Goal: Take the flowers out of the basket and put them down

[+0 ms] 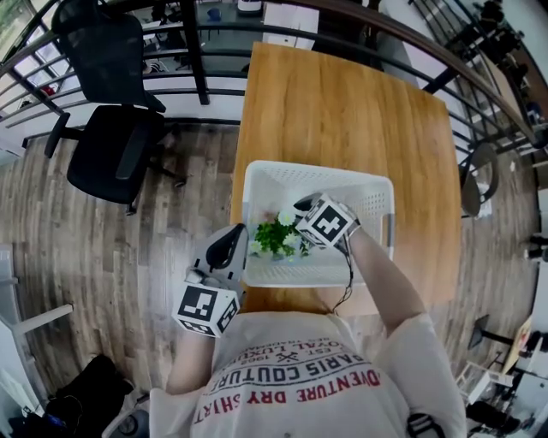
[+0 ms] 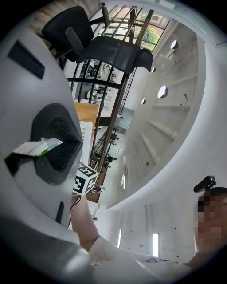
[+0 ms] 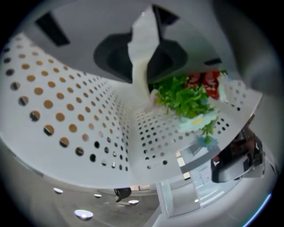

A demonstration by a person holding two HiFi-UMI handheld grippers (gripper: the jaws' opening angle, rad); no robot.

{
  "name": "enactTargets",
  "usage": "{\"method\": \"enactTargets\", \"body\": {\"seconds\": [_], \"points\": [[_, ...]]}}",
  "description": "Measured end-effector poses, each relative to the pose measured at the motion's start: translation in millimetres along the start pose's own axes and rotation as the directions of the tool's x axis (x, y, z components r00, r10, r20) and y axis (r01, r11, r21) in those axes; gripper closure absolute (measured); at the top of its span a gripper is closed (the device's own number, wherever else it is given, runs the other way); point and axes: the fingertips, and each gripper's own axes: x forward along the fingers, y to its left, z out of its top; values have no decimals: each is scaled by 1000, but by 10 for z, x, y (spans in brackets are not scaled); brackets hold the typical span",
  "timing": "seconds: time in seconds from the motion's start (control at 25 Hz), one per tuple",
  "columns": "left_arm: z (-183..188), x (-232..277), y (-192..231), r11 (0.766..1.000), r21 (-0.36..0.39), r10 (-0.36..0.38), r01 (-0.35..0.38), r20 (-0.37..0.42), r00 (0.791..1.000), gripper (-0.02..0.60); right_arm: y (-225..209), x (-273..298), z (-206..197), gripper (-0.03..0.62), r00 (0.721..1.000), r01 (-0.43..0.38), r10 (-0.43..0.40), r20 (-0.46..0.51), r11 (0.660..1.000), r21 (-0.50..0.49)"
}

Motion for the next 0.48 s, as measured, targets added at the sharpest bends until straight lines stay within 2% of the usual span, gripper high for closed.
{"method": "enactTargets", "body": {"seconds": [0.24, 0.48], "points": [[-55, 50, 35, 1000, -11, -17, 17, -6, 1000, 555, 33, 151, -59, 473, 997, -18, 17, -75, 1000, -12], [-76, 63, 80, 1000, -26, -15, 14, -13, 1000, 555, 36, 238, -72, 494, 990, -49, 55, -133, 997, 54]]}}
